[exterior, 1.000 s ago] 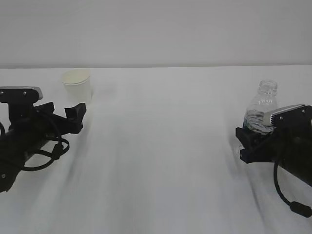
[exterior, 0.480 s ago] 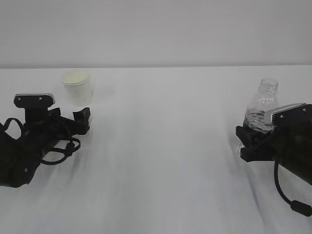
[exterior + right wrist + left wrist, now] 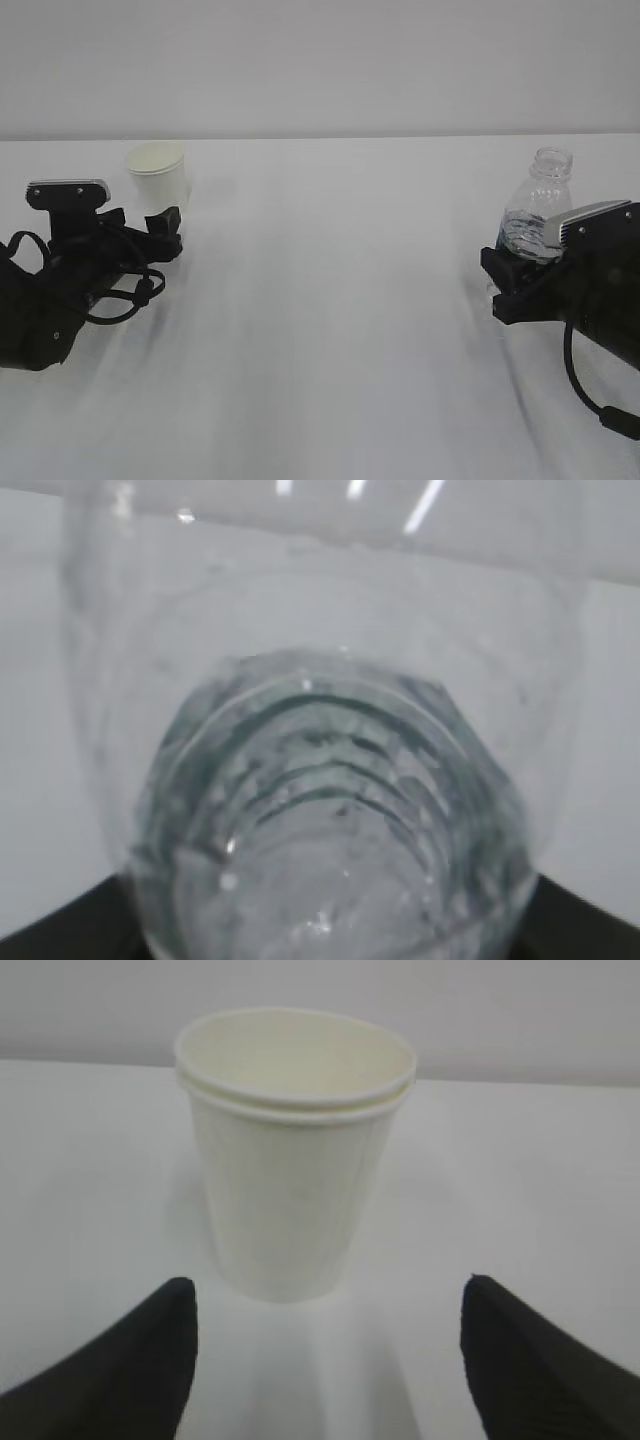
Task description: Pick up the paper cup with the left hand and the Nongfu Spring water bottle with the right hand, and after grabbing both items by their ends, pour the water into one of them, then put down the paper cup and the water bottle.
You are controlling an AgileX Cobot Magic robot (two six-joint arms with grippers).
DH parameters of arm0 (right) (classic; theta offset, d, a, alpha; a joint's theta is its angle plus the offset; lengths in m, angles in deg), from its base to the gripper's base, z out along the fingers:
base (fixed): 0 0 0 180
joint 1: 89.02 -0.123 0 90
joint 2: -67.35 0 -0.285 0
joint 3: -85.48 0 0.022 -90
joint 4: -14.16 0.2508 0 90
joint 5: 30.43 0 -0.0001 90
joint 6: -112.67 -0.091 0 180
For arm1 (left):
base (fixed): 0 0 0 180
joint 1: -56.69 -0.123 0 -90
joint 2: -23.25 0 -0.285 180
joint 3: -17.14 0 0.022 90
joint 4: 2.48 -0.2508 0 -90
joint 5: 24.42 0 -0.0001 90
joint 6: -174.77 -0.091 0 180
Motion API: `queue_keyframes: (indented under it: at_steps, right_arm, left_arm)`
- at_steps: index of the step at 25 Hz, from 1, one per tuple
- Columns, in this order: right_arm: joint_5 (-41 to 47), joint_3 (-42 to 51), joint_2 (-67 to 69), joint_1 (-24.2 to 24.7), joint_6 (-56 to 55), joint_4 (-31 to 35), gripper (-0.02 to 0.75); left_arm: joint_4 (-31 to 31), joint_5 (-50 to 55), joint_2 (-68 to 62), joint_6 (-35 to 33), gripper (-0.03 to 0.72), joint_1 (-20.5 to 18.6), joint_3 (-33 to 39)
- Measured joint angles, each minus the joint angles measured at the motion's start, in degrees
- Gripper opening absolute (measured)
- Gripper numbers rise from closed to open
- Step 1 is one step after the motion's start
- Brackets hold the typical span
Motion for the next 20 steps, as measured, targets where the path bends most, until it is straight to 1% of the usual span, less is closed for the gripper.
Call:
queue_keyframes:
  at_steps: [4,7,9,12,14,20]
  right_arm:
    - [0.0,0.8,0.0,0.0,-0.24,-0.25,0.419]
    - [0.0,1.02,0.0,0.0,-0.33,-0.39,0.419]
    - [0.0,1.05,0.0,-0.04,-0.33,-0.63,0.419]
    - [0.1,1.05,0.0,-0.13,-0.33,-0.79,0.419]
    - [0.1,1.05,0.0,-0.13,-0.33,-0.89,0.419]
    - [0.1,1.05,0.0,-0.13,-0.33,-1.03,0.419]
  left_arm:
    - [-1.33,0.0,0.0,0.0,0.529,0.0,-0.83]
    - [-1.84,0.0,-0.55,-0.83,0.515,0.0,-1.52]
    - [-2.29,0.0,-1.37,-2.35,0.538,0.0,-2.51]
    - [-3.66,0.0,-2.57,-3.5,0.616,-0.02,-4.44]
    - [-3.78,0.0,-3.44,-3.74,0.645,-0.12,-5.57]
    - [-3.78,0.0,-4.72,-3.78,0.663,-1.49,-7.16]
